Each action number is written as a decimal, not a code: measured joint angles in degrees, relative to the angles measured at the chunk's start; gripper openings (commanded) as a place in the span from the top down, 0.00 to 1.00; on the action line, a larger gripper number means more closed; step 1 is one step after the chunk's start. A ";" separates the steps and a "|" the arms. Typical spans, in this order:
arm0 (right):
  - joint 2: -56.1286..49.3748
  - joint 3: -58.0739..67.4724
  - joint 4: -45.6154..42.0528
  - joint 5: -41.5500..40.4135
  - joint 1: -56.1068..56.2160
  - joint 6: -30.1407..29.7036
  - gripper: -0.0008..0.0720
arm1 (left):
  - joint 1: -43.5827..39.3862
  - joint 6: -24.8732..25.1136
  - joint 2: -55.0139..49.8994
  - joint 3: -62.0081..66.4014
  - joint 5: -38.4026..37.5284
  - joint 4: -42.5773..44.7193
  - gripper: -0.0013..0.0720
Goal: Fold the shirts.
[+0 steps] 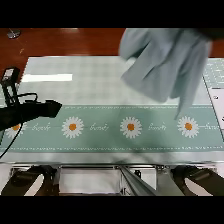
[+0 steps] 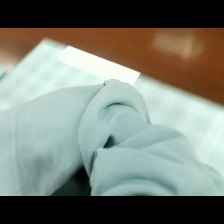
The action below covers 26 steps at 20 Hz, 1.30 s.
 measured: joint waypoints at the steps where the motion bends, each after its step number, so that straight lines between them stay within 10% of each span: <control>1: -1.44 -3.28 0.15 -0.94 2.67 0.04 0.96 | 0.00 -0.20 -0.09 -0.15 0.44 -0.02 0.02; 7: -17.68 -18.32 4.57 -14.32 17.05 2.01 0.95 | -0.02 -0.59 -0.37 -2.32 1.70 -0.11 0.02; 8: -20.85 -19.15 6.67 -16.90 18.62 2.14 0.64 | -0.02 -0.59 -0.57 -2.80 1.60 -0.11 0.02; 9: -23.43 -19.65 8.92 -18.82 19.56 2.21 0.10 | -0.02 -0.59 -0.90 -3.19 1.07 -0.13 0.02; 19: -16.61 -20.24 3.48 -1.68 -12.11 -1.09 0.14 | 10.34 -0.76 -6.21 -4.57 -6.80 -2.14 0.02; 26: 4.48 -58.60 13.16 -7.17 -36.57 -6.49 0.14 | 14.34 17.29 -25.49 -10.32 -11.17 -33.29 0.02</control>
